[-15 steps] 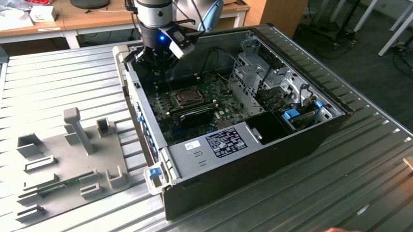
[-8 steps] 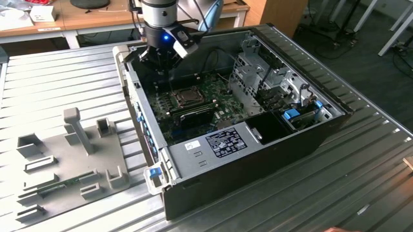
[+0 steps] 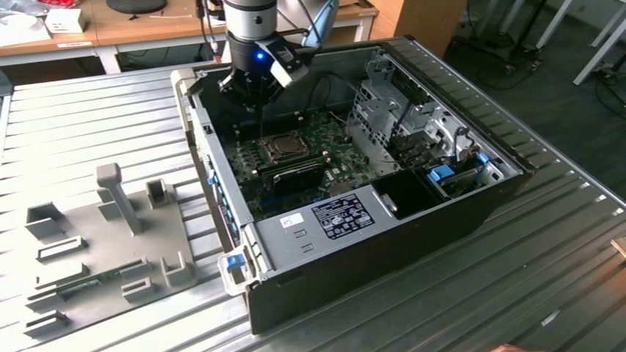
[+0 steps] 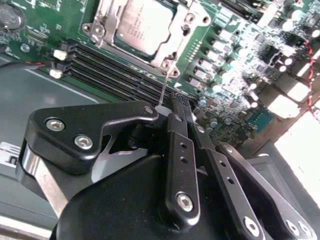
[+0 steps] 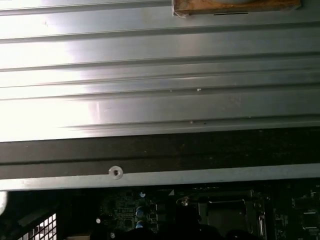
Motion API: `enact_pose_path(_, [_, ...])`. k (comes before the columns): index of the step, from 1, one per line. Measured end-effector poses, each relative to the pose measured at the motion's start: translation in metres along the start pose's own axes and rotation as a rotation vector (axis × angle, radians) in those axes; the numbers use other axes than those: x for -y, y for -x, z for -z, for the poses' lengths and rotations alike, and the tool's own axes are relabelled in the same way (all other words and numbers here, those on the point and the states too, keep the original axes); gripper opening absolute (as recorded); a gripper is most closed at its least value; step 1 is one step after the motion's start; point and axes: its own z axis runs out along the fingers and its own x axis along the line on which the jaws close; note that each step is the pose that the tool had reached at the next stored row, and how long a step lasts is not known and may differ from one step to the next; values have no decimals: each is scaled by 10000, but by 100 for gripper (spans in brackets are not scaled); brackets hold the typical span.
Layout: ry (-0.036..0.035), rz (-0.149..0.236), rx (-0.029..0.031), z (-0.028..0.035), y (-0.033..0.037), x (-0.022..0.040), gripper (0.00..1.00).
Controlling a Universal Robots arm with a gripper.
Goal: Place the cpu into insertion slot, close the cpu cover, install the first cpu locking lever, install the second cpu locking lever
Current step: 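Install the first cpu locking lever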
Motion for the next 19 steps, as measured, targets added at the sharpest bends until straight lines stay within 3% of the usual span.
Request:
enact_pose_path(11, [-2,-37,-1,-7,53,-4,11])
enact_pose_path(19, [-3,-39,-25,-47,223,-16,11])
